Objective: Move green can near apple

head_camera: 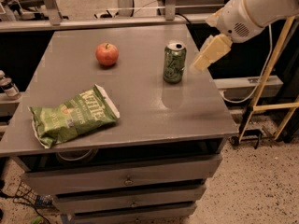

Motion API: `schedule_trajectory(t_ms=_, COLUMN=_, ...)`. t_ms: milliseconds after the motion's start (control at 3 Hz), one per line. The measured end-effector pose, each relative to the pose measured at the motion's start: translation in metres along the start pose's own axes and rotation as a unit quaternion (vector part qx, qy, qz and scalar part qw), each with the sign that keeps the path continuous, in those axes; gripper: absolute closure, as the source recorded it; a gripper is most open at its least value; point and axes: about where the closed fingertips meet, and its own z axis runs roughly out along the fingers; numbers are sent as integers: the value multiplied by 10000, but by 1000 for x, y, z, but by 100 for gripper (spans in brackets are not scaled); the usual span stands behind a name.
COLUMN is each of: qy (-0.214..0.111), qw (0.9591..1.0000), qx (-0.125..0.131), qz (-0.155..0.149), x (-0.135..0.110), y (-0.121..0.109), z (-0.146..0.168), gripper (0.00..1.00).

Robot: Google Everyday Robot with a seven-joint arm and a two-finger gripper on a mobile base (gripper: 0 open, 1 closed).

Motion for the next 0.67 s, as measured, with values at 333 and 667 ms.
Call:
schedule_trajectory(t_ms=333, qy=-323, qw=9993, qx=-48, qz=168, x=-7, y=-18, z=30, gripper=0)
schedule_trajectory(t_ms=667, qy=-481, qw=9978, qx=-195, qz=401, x=-4, y=-27, z=56, gripper=0)
